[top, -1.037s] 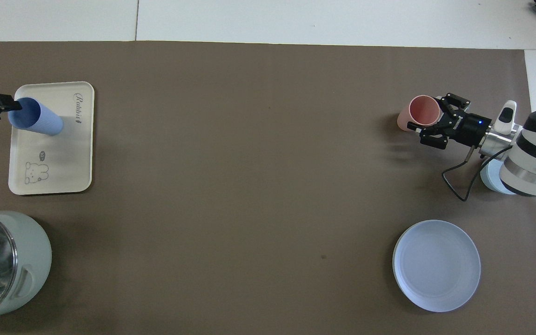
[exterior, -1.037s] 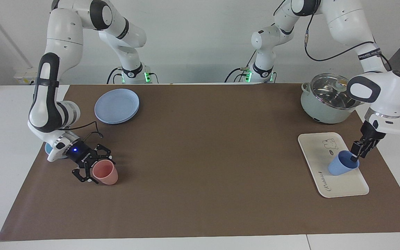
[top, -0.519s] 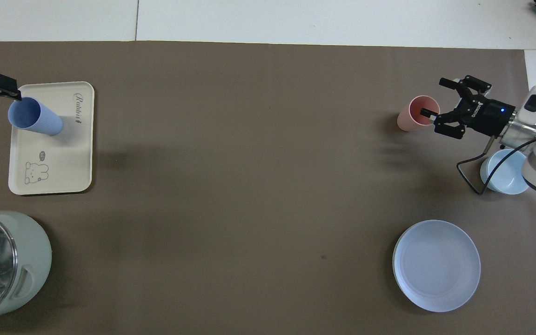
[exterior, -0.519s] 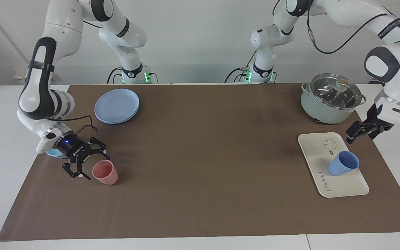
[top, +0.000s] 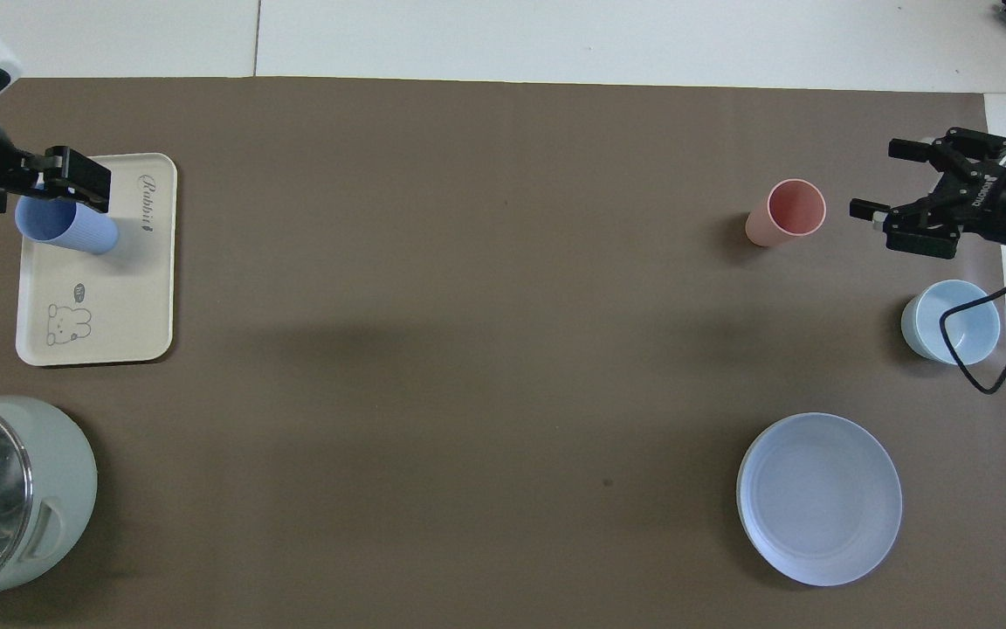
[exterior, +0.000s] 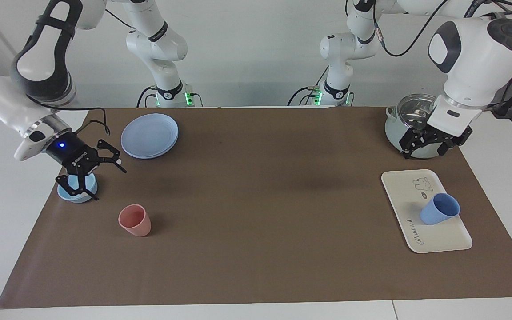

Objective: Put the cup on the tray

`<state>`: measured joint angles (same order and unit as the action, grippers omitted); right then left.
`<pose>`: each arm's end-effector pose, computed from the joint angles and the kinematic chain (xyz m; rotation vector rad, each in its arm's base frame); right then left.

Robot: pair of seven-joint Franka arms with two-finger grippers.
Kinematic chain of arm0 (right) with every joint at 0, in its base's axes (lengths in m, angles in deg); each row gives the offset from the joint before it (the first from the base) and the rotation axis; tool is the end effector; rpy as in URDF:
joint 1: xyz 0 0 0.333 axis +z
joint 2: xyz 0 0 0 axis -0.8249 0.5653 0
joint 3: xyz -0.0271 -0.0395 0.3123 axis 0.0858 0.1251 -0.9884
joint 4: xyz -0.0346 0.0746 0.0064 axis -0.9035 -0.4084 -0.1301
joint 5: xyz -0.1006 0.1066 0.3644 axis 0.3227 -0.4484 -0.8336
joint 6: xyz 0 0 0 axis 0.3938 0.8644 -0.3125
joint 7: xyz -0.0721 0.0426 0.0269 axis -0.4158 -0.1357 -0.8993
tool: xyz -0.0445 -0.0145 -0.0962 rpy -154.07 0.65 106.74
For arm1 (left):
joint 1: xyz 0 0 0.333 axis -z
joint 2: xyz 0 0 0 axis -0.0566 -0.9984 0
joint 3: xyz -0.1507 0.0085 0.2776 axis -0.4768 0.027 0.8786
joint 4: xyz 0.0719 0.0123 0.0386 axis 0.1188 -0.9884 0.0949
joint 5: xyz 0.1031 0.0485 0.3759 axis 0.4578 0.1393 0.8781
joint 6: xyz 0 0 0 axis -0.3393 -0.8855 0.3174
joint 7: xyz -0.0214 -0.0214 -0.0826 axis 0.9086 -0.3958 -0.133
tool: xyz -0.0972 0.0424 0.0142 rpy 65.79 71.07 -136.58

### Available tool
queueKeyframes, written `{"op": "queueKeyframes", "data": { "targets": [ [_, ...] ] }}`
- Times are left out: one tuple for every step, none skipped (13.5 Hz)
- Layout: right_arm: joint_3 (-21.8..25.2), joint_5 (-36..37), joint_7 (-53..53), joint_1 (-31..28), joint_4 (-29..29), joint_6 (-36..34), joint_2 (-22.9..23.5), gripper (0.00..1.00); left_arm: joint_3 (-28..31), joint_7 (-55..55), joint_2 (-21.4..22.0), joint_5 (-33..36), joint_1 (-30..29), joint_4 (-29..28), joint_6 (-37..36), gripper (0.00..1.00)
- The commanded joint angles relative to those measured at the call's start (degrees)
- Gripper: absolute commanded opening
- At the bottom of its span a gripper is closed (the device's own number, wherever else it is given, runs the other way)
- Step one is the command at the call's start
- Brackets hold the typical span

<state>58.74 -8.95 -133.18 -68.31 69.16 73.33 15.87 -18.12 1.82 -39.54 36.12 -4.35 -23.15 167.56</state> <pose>0.6093 -0.0942 0.4825 -2.2781 -0.9889 -0.9901 0.6148 -0.0415 0.6039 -3.0600 0.0638 -0.0478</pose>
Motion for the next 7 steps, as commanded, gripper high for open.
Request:
{"op": "queueKeyframes", "data": {
  "targets": [
    [-0.2, 12.4, 10.9, 3.5, 1.5, 0.9, -3.4, 1.0, 0.4, -0.6, 9.4, -2.3, -0.6, -11.1, 0.7, 1.0],
    [-0.2, 16.2, 15.6, 6.0, 1.5, 2.8, -4.0, 1.0, 0.5, -0.6, 10.4, -4.5, -1.2, -11.9, 0.6, 1.0],
    [-0.2, 19.6, 19.8, 8.1, 1.5, 4.5, -4.5, 1.0, 0.7, -0.6, 11.4, -4.9, -1.2, -12.8, 0.4, 1.0],
    [-0.1, 23.6, 24.3, 10.2, 1.4, 5.3, -4.9, 1.0, 0.9, -0.6, 12.6, -5.0, -1.3, -14.0, 0.6, 1.0],
    [-0.2, 27.7, 29.7, 11.5, 1.3, 5.4, -5.6, 1.0, 0.9, -0.6, 13.1, -5.0, -1.3, -14.5, 0.7, 1.0],
    [-0.2, 31.7, 35.3, 13.2, 1.3, 5.4, -5.9, 1.0, 0.9, -0.5, 13.1, -5.1, -1.2, -14.4, 0.8, 1.0],
    [-0.2, 35.4, 40.3, 14.6, 1.3, 5.5, -6.4, 1.0, 1.1, -0.5, 13.1, -6.0, -1.3, -14.2, 1.1, 1.0]
  ]
}}
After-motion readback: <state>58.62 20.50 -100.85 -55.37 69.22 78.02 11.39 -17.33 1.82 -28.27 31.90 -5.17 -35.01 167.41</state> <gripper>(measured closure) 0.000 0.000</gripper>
